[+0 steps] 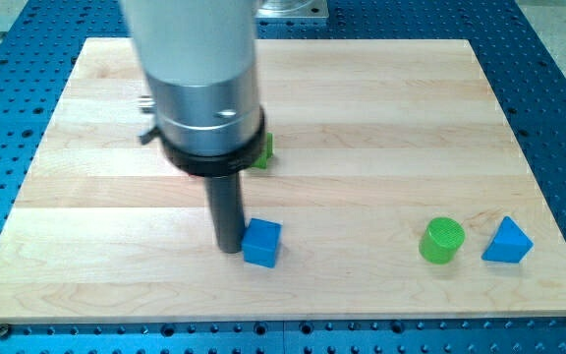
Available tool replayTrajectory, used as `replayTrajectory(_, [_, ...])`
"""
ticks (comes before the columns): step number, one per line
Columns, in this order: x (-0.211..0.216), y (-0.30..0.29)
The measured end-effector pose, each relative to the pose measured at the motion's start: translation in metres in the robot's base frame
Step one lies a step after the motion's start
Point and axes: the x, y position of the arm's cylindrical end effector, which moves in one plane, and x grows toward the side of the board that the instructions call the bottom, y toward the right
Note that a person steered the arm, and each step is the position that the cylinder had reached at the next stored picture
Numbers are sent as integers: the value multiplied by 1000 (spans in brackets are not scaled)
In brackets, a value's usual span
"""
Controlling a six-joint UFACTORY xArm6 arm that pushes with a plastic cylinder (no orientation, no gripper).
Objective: Push the triangle into the green circle
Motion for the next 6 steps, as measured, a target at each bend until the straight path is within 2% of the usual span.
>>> replayTrajectory(1, [-55, 9])
replayTrajectory(2, [-83, 73])
replayTrajectory(3, [-86, 169])
replayTrajectory(5, [-40, 353])
replayTrajectory(6, [15, 368])
